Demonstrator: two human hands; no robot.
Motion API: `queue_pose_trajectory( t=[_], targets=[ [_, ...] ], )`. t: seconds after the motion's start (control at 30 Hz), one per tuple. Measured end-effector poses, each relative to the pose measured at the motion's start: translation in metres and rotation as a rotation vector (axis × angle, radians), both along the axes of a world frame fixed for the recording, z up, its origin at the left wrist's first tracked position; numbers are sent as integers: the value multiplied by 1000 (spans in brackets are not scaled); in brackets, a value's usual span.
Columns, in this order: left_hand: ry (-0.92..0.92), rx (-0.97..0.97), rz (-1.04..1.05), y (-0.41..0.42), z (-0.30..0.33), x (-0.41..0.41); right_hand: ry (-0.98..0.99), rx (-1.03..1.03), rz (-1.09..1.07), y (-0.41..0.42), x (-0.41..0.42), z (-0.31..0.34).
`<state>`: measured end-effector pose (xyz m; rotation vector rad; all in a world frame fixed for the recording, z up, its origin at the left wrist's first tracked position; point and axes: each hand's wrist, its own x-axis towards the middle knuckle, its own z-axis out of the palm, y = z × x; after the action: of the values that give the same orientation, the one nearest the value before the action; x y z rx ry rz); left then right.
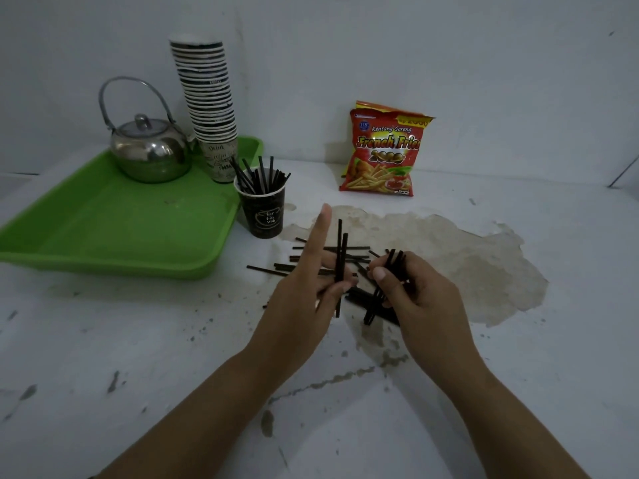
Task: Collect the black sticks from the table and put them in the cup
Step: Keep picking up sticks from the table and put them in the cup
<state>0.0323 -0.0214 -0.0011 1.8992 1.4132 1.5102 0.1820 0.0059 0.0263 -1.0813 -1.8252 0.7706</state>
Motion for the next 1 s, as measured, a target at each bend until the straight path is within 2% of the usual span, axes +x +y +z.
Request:
queue_pose_trajectory(
  t=[0.17, 0.67, 1.0],
  targets=[
    [-73, -59, -66, 0, -4, 3, -11, -12, -11, 0, 0, -1],
    [-36, -44, -32, -2, 1, 0, -12, -11, -8, 0, 2, 0],
    [-314, -118, -45, -1, 29, -17, 8, -35, 18, 9, -9, 18]
  ],
)
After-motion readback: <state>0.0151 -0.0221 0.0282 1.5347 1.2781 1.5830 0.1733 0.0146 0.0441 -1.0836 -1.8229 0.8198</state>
